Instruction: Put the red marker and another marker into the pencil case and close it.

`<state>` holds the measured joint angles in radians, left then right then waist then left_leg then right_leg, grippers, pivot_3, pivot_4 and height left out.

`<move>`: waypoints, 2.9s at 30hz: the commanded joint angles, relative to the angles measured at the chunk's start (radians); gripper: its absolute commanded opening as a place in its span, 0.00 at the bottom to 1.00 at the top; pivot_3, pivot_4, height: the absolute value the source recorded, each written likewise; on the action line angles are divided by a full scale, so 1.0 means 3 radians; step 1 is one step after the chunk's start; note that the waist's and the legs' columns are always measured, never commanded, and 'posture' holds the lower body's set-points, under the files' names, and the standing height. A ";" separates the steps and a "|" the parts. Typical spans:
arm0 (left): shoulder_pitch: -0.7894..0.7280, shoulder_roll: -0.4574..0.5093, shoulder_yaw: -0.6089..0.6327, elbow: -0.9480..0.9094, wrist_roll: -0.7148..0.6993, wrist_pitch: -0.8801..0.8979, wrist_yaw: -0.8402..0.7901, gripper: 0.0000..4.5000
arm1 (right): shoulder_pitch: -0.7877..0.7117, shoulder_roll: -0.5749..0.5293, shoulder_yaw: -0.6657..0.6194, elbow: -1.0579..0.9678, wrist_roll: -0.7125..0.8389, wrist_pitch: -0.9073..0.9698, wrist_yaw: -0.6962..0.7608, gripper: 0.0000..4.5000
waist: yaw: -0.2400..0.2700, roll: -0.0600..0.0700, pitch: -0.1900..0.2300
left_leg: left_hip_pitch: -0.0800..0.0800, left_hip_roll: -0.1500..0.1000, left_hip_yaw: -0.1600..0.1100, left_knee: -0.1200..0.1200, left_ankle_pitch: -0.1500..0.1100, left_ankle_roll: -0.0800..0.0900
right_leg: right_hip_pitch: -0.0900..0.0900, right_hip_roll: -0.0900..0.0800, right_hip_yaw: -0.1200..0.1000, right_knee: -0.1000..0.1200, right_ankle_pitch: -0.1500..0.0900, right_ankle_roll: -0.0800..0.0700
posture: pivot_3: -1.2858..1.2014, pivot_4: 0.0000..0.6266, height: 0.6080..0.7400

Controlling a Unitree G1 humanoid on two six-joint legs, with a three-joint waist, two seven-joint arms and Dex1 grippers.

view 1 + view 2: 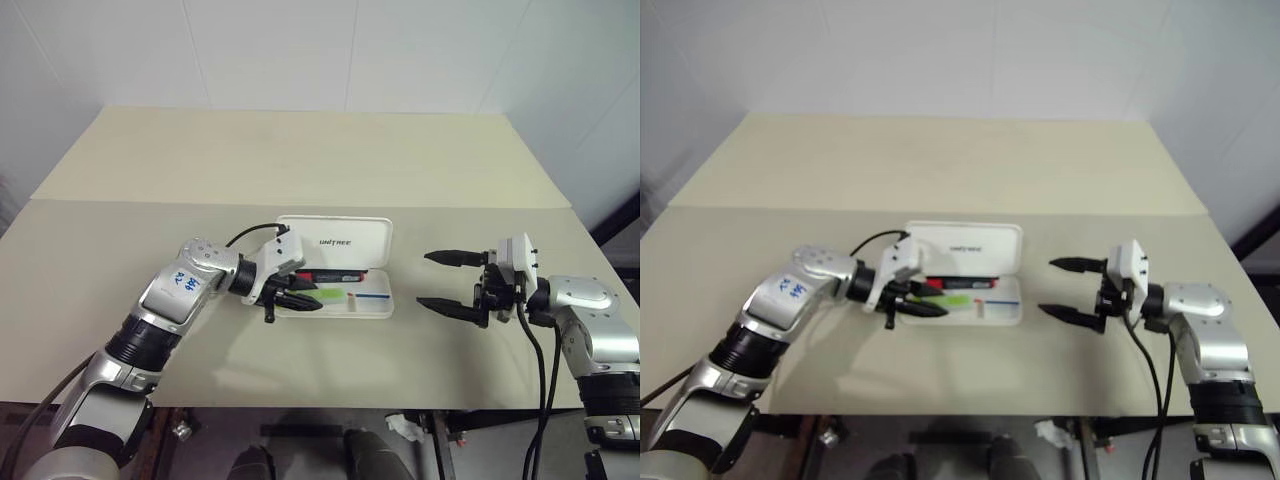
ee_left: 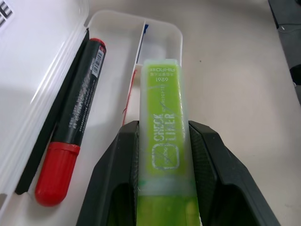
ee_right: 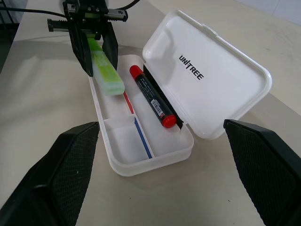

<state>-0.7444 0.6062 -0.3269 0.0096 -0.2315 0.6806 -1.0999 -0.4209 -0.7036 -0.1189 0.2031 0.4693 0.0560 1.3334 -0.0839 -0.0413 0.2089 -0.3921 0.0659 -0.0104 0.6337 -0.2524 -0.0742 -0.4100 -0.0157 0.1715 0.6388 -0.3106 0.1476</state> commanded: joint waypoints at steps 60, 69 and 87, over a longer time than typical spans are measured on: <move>0.0955 0.0539 0.1690 -0.0219 -0.1097 -0.0857 -0.0647 0.99 | 0.1228 0.0696 -0.0706 -0.0626 -0.0405 0.0178 -0.2802 1.00 | -0.0010 0.0001 -0.0001 | 0.0008 0.0000 0.0001 -0.0007 0.0000 0.0000 | -0.0001 0.0001 0.0001 0.0011 -0.0004 -0.0008 | 0.52 0.24 1.00; 0.0857 0.0484 0.1614 -0.0122 -0.1086 -0.0907 -0.0660 0.99 | 0.1476 0.1011 -0.0755 -0.0930 -0.0411 0.0204 -0.3147 1.00 | -0.0012 0.0001 -0.0001 | 0.0009 0.0000 0.0001 -0.0009 0.0000 0.0000 | -0.0001 0.0001 0.0001 0.0009 -0.0007 -0.0013 | 0.52 0.24 1.00; 0.0779 0.0468 0.1562 -0.0061 -0.1069 -0.0969 -0.0672 0.99 | 0.1582 0.1086 -0.0881 -0.0704 -0.0422 0.0253 -0.3379 1.00 | -0.0007 0.0001 -0.0001 | 0.0009 0.0000 0.0001 -0.0012 0.0000 0.0000 | -0.0001 0.0001 0.0001 0.0007 -0.0007 -0.0013 | 0.52 0.24 1.00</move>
<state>-0.4984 0.7464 0.1368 0.0092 -0.5363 0.4039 -1.3007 0.0297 -0.3759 -0.3581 -0.0086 0.3357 0.1099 0.3372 -0.0859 -0.0410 0.2085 -0.3894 0.0660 -0.0101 0.6300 -0.2525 -0.0743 -0.4102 -0.0154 0.1716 0.6409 -0.3128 0.1436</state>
